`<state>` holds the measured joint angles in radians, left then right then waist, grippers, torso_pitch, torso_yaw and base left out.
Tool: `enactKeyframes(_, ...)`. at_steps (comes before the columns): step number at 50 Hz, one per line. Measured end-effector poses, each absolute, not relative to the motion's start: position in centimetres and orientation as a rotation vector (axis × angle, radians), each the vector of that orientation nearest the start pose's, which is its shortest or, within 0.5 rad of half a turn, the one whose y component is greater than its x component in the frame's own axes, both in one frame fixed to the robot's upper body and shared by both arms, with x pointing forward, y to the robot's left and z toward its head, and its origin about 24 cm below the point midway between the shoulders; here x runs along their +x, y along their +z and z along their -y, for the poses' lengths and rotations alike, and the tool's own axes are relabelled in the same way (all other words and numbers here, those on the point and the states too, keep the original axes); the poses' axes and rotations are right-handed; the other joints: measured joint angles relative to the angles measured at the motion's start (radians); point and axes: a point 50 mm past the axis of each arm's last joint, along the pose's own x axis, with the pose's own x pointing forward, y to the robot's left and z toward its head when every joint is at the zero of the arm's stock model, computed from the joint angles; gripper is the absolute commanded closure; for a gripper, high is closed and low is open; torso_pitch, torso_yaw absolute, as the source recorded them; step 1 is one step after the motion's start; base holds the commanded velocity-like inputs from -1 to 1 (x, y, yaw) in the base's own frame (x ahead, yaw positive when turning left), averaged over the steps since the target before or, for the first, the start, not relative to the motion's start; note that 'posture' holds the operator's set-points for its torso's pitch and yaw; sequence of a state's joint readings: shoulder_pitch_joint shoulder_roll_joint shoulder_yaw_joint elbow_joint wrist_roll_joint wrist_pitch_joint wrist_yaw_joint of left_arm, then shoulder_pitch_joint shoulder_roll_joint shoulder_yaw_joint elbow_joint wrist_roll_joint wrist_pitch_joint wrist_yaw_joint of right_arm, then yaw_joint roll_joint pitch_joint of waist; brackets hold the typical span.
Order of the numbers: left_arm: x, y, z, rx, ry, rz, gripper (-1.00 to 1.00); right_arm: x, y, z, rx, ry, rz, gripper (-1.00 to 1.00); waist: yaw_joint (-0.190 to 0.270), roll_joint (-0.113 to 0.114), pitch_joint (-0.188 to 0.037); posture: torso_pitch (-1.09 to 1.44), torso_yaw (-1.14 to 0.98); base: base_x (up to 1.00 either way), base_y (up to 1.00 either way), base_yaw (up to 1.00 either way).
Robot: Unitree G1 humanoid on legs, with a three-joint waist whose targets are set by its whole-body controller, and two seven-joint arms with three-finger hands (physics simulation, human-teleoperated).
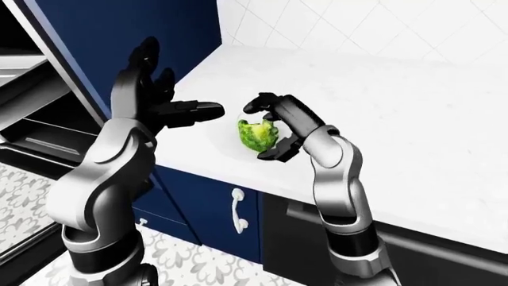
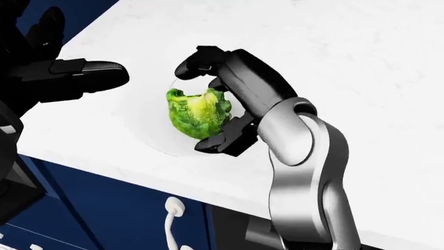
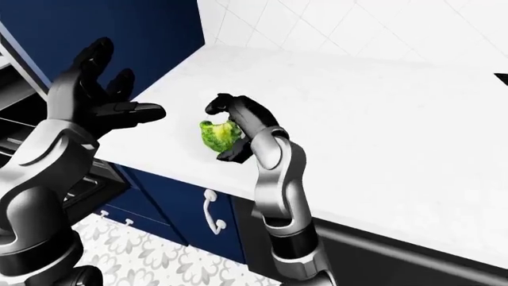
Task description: Place the broccoli on the top rack of the oven.
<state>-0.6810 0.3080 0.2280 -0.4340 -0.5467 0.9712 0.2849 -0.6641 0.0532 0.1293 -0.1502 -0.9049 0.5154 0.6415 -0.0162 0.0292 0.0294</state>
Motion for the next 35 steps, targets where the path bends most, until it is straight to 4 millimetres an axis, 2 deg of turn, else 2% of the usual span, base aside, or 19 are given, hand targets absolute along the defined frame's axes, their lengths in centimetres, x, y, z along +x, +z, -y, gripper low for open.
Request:
enactKeyframes(5, 29.9, 25.1, -17.4, -0.121, -0.011, 0.14, -1.0, 31.9, 21.0, 6.9, -0.849, 0.346, 0.145, 0.15, 0.0, 0.0, 0.0, 0.0, 0.0, 0.0, 0.0, 0.0)
enactKeyframes(10, 29.8, 25.1, -17.4, -0.122, -0.011, 0.146, -1.0, 31.9, 21.1, 6.9, -0.852, 0.343, 0.146, 0.24, 0.001, 0.0, 0.0, 0.0, 0.0, 0.0, 0.0, 0.0)
enactKeyframes(13, 29.8, 25.1, -17.3, -0.122, -0.012, 0.143, -1.0, 31.9, 21.1, 6.9, -0.858, 0.339, 0.153, 0.62, 0.001, 0.0, 0.001, 0.0, 0.0, 0.0, 0.0, 0.0)
enactKeyframes(15, 29.8, 25.1, -17.4, -0.122, -0.011, 0.142, -1.0, 31.9, 21.2, 6.9, -0.862, 0.334, 0.158, 0.61, 0.001, -0.001, 0.002, 0.0, 0.0, 0.0, 0.0, 0.0)
enactKeyframes(19, 29.8, 25.2, -17.4, -0.122, -0.01, 0.143, -1.0, 32.0, 21.3, 6.8, -0.867, 0.331, 0.165, 0.7, 0.001, 0.0, 0.004, 0.0, 0.0, 0.0, 0.0, 0.0)
enactKeyframes(22, 29.8, 25.2, -17.4, -0.122, -0.01, 0.146, -1.0, 32.3, 21.3, 6.8, -0.86, 0.33, 0.16, 1.0, 0.0, 0.0, 0.005, 0.0, 0.0, 0.0, 0.0, 0.0)
enactKeyframes(28, 29.8, 25.2, -17.3, -0.124, -0.011, 0.144, -1.0, 33.0, 22.4, 7.2, -0.788, 0.282, 0.175, 1.0, -0.001, 0.003, 0.014, 0.0, 0.0, 0.0, 0.0, 0.0)
enactKeyframes(32, 29.8, 25.3, -17.3, -0.123, -0.012, 0.143, -1.0, 33.1, 24.6, 7.7, -0.686, 0.216, 0.236, 1.0, -0.001, 0.005, 0.015, 0.0, 0.0, 0.0, 0.0, 0.0)
enactKeyframes(35, 29.8, 25.3, -17.4, -0.124, -0.012, 0.145, -1.0, 32.9, 26.6, 8.1, -0.517, 0.186, 0.266, 1.0, 0.001, 0.005, 0.016, 0.0, 0.0, 0.0, 0.0, 0.0)
